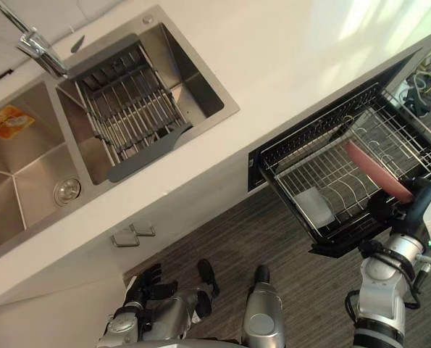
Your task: Walk over to the sink, pick up the cup, carry it to the dishwasher, place the cup inside the dishwasher, then close the dishwasher door
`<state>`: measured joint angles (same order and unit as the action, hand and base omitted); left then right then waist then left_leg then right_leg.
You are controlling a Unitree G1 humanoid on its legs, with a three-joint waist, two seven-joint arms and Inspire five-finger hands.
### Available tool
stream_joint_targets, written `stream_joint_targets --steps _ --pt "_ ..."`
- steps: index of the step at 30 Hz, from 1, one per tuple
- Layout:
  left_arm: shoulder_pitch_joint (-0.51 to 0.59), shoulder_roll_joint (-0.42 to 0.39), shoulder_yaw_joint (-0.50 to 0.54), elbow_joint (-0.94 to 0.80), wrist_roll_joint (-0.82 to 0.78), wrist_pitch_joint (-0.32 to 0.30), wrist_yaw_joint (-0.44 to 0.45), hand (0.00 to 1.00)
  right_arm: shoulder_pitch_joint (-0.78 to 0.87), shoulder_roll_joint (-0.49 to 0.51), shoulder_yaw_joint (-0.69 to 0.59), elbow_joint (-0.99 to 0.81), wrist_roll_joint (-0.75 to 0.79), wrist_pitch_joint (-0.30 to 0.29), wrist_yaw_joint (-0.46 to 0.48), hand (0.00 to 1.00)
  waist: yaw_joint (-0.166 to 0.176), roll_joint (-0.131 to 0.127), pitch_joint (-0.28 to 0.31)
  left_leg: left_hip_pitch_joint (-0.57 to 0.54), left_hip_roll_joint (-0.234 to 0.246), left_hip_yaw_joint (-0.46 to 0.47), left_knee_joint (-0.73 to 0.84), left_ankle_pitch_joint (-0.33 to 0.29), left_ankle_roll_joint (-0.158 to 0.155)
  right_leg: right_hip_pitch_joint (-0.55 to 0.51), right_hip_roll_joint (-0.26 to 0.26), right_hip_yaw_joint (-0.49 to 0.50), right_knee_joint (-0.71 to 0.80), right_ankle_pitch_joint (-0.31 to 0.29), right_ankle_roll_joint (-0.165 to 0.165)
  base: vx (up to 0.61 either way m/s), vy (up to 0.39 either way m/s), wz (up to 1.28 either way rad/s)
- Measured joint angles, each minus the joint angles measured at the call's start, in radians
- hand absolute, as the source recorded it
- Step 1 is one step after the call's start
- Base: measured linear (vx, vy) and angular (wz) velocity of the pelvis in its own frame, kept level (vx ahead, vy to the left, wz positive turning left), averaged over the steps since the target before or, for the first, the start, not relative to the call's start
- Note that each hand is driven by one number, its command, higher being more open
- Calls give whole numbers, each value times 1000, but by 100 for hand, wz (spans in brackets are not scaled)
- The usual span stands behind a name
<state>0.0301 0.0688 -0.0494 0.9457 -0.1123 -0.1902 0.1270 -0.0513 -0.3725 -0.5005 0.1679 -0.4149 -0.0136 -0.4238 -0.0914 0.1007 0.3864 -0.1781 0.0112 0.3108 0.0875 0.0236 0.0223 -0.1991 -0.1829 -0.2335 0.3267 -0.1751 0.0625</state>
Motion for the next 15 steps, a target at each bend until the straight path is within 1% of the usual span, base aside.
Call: stream_joint_targets --steps 3,6,10,15 --pt "-18 3 -1 -1 -6 -6 0 90 -63 -40 40 52 1 -1 -2 30 3 -3 29 -7 -1 0 4 1 -1 -21 -4 8 30 -14 -2 18 -18 -3" --pt "-28 3 -2 -3 -8 -15 1 90 -116 -63 52 112 2 -1 -2 30 11 -4 42 -24 -3 0 5 3 -4 -49 -9 12 57 -26 -6 0 0 0" --pt "-35 9 -19 -4 -16 -23 4 90 -164 -96 80 194 32 -1 -4 30 20 -4 48 -33 -3 3 5 4 -5 -69 -11 18 72 -31 -7 10 -1 -2" --pt "-36 11 -28 -5 -27 -28 7 90 -219 -99 89 258 91 -1 -4 30 23 -5 50 -40 -4 18 3 4 -5 -89 -12 34 80 -32 -8 9 7 -7"
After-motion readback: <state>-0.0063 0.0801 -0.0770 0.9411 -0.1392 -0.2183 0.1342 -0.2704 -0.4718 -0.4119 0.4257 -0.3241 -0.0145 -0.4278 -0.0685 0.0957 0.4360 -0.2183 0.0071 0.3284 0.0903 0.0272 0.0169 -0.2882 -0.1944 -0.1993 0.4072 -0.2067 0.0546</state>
